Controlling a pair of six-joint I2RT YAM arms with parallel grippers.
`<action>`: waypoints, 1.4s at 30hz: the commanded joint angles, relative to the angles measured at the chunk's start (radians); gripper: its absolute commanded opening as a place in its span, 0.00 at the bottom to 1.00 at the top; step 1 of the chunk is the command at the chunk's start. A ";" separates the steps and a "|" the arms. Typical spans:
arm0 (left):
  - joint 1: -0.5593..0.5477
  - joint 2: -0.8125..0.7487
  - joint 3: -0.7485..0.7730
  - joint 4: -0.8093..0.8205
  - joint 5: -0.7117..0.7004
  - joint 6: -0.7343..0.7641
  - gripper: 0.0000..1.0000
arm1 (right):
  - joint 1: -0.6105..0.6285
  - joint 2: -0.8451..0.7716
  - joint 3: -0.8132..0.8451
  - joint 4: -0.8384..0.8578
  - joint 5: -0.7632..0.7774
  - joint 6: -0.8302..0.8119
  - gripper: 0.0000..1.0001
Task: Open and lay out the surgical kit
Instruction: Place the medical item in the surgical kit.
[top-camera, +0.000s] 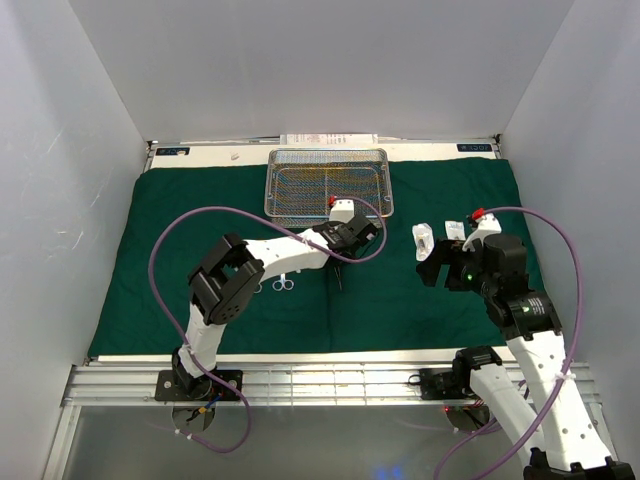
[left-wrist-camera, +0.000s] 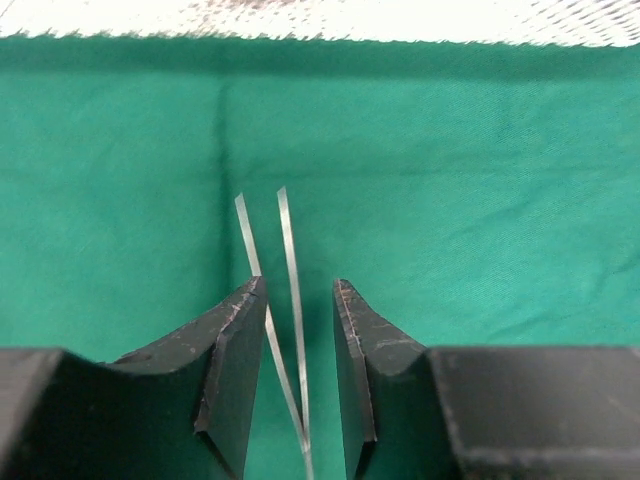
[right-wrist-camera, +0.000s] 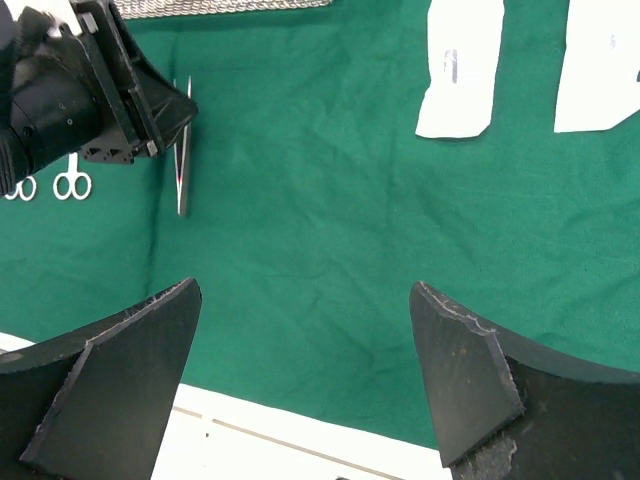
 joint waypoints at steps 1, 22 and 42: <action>-0.004 -0.094 0.018 -0.115 -0.015 -0.082 0.43 | 0.004 -0.023 0.005 -0.008 -0.014 0.006 0.90; -0.083 -0.130 -0.077 -0.120 0.089 -0.051 0.53 | 0.004 -0.051 -0.019 -0.019 -0.032 0.013 0.90; -0.083 -0.151 -0.163 -0.086 0.111 -0.010 0.43 | 0.004 -0.063 -0.028 -0.030 -0.035 0.022 0.90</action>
